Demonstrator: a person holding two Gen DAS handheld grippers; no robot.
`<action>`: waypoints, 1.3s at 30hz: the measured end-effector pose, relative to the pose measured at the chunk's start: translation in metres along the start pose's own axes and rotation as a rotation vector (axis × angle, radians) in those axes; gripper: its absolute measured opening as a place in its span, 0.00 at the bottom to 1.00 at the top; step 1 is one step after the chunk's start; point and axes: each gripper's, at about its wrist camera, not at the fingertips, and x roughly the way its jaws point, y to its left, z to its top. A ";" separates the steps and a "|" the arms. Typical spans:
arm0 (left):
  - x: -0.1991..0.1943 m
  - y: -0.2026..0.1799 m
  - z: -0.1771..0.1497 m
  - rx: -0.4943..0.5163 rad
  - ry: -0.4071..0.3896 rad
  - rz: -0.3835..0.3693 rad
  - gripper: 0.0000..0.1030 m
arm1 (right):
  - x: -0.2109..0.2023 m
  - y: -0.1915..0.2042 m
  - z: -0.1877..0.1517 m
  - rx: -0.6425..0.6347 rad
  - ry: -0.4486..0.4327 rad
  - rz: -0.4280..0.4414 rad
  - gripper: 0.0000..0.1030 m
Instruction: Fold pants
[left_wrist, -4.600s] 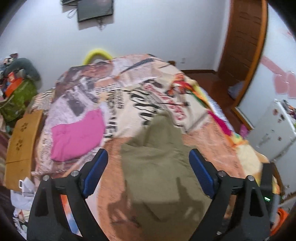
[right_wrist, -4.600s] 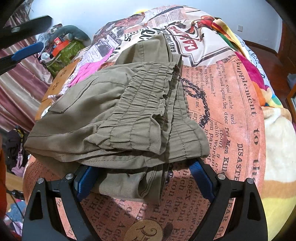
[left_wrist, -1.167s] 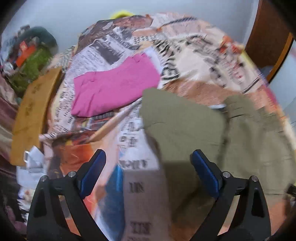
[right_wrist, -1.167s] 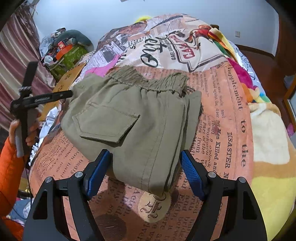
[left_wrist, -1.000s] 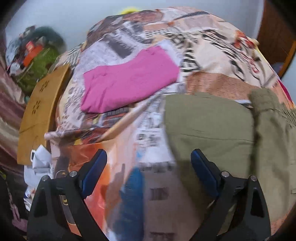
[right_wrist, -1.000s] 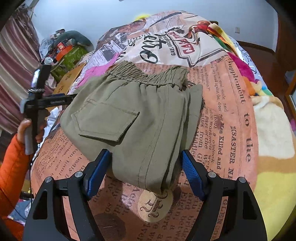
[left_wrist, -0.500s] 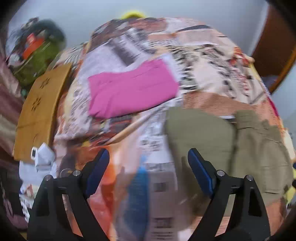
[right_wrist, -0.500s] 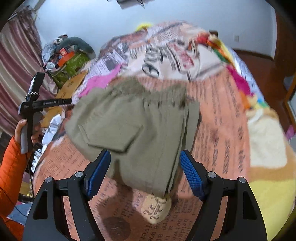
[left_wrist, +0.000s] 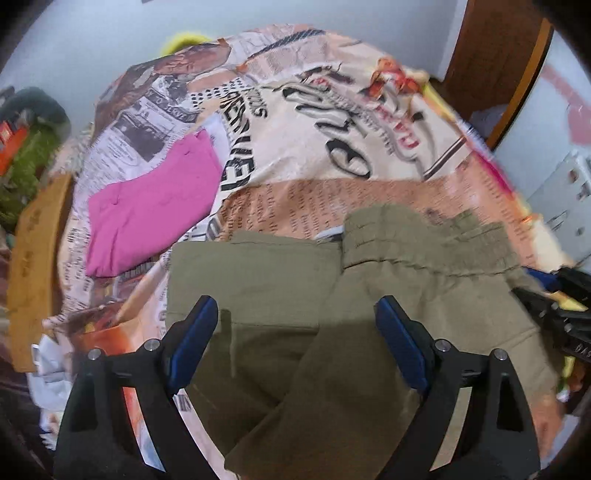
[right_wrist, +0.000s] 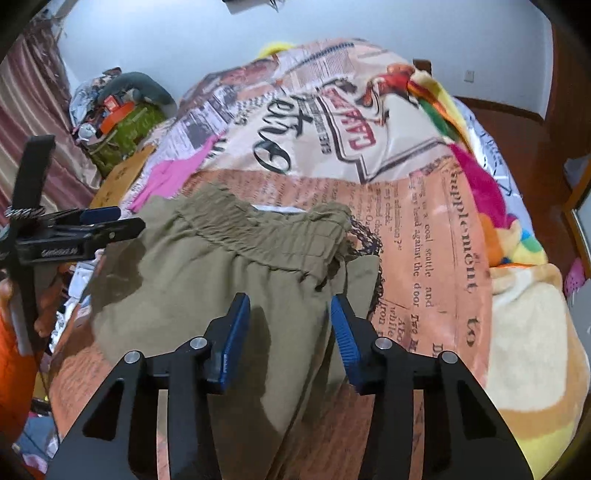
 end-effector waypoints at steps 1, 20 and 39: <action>0.005 -0.002 -0.002 0.014 0.007 0.016 0.86 | 0.005 -0.001 0.000 -0.001 0.014 -0.004 0.32; 0.019 0.007 -0.025 0.011 -0.027 0.057 0.87 | 0.033 -0.002 0.011 -0.114 0.017 -0.059 0.11; -0.038 0.052 -0.039 -0.075 -0.105 0.099 0.86 | -0.027 -0.001 0.009 -0.071 -0.052 -0.084 0.43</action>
